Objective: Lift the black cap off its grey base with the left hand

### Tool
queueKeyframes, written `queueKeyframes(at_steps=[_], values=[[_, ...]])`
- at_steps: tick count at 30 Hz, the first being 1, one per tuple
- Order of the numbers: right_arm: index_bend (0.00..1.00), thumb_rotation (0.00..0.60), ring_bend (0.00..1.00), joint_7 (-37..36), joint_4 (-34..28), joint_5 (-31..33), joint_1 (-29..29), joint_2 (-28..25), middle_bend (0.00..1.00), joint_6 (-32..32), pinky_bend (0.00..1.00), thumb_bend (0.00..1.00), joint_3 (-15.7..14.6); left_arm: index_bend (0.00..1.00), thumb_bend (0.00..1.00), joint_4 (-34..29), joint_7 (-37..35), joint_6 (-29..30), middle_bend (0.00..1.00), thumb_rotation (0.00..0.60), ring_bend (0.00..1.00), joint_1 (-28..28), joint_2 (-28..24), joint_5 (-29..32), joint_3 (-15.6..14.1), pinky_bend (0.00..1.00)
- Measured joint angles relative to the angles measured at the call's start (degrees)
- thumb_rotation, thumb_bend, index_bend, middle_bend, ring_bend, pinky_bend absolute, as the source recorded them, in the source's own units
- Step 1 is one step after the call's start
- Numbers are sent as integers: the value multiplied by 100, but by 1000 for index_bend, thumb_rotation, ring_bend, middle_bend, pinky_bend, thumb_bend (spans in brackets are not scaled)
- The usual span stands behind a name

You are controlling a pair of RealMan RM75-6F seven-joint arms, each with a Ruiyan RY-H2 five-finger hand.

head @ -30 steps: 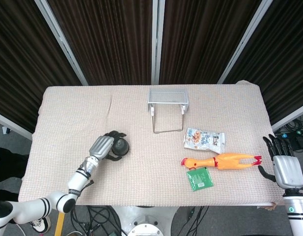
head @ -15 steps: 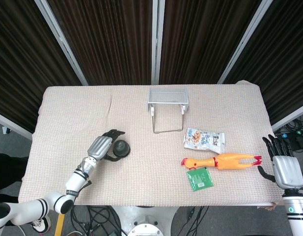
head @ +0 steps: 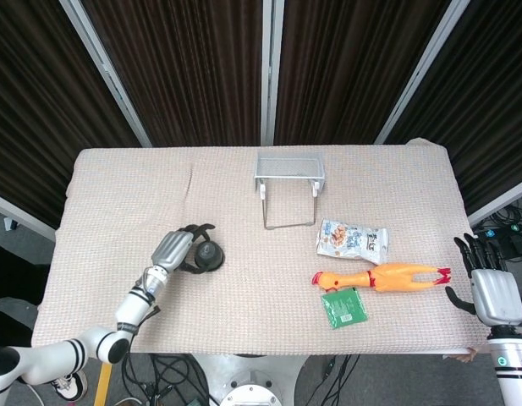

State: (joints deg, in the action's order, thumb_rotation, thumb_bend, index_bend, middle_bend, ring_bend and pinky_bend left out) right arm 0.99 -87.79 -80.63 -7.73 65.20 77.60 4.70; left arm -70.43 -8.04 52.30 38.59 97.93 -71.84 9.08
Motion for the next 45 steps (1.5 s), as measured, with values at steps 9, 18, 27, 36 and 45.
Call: queueKeyframes(at_steps=[9, 18, 27, 36, 45], values=[[0, 600, 0, -41, 32, 3, 0, 14, 0, 2, 0, 189, -3, 206, 227, -248, 81, 83, 388, 600, 257, -2, -115, 6, 84, 324], [0, 600, 0, -36, 9, -18, 9, 14, 0, 30, 0, 190, -13, 216, 236, -852, 244, 262, 399, 600, 266, -42, -616, 61, 271, 335], [0, 600, 0, -24, -64, -39, -11, -3, 0, 13, 0, 189, -16, 223, 239, -547, 345, 293, 400, 600, 266, -76, -804, 450, 478, 334], [0, 600, 0, 18, -101, -34, -28, 5, 0, -11, 0, 189, -24, 186, 194, 661, -19, 227, 260, 600, 158, -208, -488, 458, 322, 238], [0, 600, 0, -77, -116, -38, -24, -16, 0, -15, 0, 157, -28, 156, 92, 1111, -255, 560, 100, 600, 67, -370, -319, 275, 301, 179]])
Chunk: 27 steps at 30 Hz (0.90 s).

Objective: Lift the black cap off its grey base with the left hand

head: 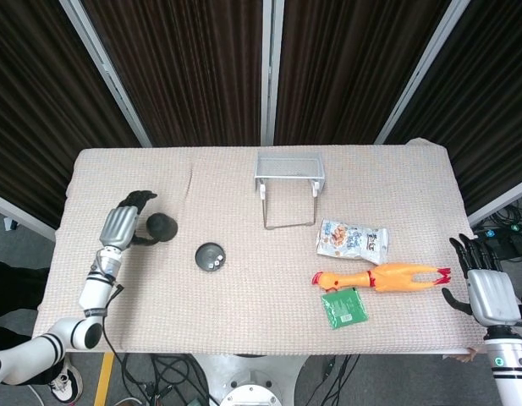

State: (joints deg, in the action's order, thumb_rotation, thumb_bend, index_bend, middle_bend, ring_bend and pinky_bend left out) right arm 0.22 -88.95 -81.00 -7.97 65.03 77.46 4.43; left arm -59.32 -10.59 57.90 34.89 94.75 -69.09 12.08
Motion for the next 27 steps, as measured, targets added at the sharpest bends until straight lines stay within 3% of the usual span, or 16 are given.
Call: queueKeyframes(at_steps=[8, 14, 19, 27], values=[[0, 600, 0, -91, 28, -4, 12, 3, 0, 20, 0, 158, 0, 155, 94, -347, 367, 595, 105, 600, 67, -214, -333, -106, 64, 172], [0, 600, 0, -156, 26, -43, 64, -19, 0, 146, 0, 160, 6, 155, 74, -1093, 862, 954, 105, 600, 57, -583, -974, -72, 19, 182], [0, 600, 0, -230, 88, -87, 119, 2, 0, 203, 0, 159, -31, 156, 46, -1823, 1356, 1282, 108, 600, 57, -1114, -1600, -153, -368, 189], [0, 600, 0, -339, 276, -75, 156, 132, 0, 194, 0, 159, -62, 155, 43, -2804, 1906, 2329, 118, 600, 57, -2118, -1915, -542, -1074, 183]])
